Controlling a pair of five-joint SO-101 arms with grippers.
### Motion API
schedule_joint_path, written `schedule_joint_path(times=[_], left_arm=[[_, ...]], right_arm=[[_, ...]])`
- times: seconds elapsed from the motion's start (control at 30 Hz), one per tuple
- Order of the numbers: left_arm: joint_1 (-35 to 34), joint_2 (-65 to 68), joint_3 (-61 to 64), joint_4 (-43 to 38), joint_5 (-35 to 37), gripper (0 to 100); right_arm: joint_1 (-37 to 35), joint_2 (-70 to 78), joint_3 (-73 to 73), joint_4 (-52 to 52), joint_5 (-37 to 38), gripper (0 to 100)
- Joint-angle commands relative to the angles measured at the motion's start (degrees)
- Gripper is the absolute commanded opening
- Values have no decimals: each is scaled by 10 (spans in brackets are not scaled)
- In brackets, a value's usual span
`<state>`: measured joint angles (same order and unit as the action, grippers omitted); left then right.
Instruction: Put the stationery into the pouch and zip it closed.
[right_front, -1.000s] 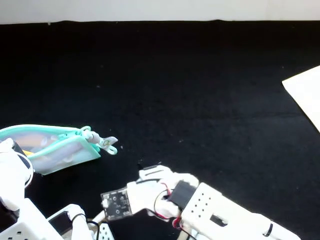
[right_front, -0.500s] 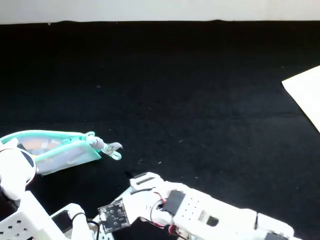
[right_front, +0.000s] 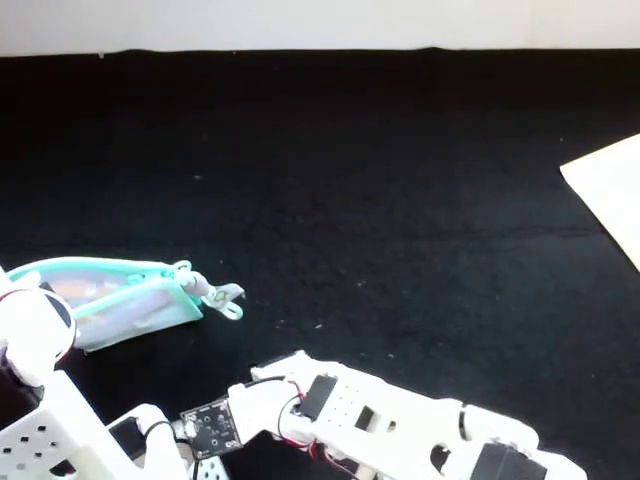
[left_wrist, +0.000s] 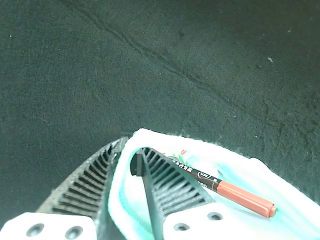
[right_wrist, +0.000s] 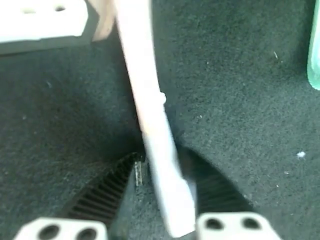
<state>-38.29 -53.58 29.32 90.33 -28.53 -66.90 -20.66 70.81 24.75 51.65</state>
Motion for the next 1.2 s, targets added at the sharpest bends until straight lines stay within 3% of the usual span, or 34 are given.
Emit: schedule_joint_path(times=[0.0,0.5,0.73,0.9,1.17], left_arm=[[12,12,47,17,4,7],[12,12,47,16,4,7],[12,12,47,16,4,7],[12,12,48,16,4,7],[12,12,48,16,4,7]], right_arm=[[29,6,-8,-17,-3,9],[324,4,-8,-13,-26,6],[319,-103,-7,146,-39,6],[282,-263,-14,243,-120,6],[287,-416,-50,269,-316,6]])
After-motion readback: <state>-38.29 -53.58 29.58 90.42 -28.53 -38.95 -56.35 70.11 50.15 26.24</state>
